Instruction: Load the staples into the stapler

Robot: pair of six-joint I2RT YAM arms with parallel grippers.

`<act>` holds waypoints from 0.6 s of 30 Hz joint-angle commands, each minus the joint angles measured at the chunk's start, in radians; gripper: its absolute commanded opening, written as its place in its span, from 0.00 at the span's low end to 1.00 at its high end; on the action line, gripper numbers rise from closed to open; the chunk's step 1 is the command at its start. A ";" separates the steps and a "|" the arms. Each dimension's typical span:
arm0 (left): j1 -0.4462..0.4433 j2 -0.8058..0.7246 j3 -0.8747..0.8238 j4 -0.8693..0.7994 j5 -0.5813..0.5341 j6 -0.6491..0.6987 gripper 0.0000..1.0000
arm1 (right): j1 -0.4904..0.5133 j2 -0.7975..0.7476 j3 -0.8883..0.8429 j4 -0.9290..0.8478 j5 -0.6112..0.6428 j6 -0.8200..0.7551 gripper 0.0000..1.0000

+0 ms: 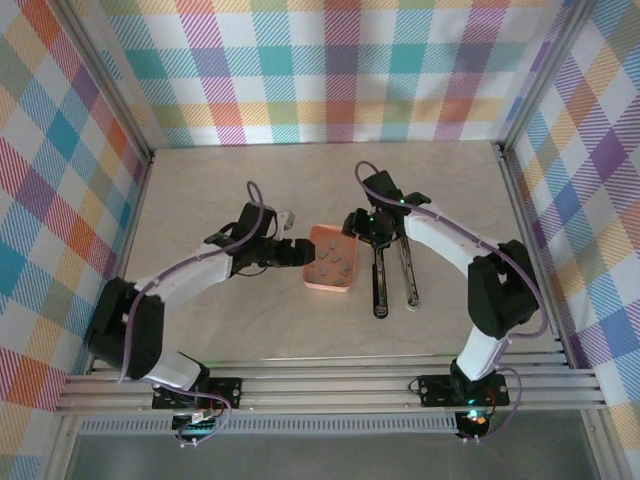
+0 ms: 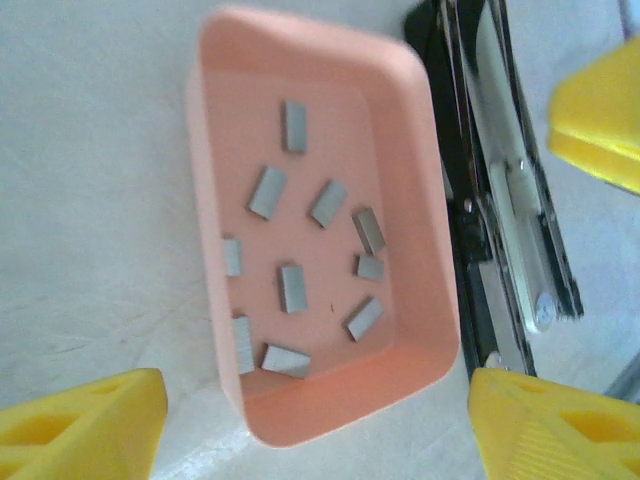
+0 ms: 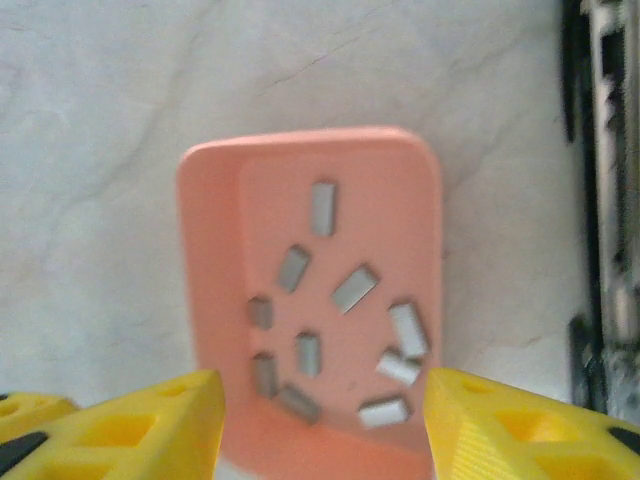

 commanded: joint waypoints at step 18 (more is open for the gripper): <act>0.051 -0.281 -0.257 0.026 -0.352 0.014 0.87 | 0.116 0.488 0.561 -0.555 0.053 0.217 0.48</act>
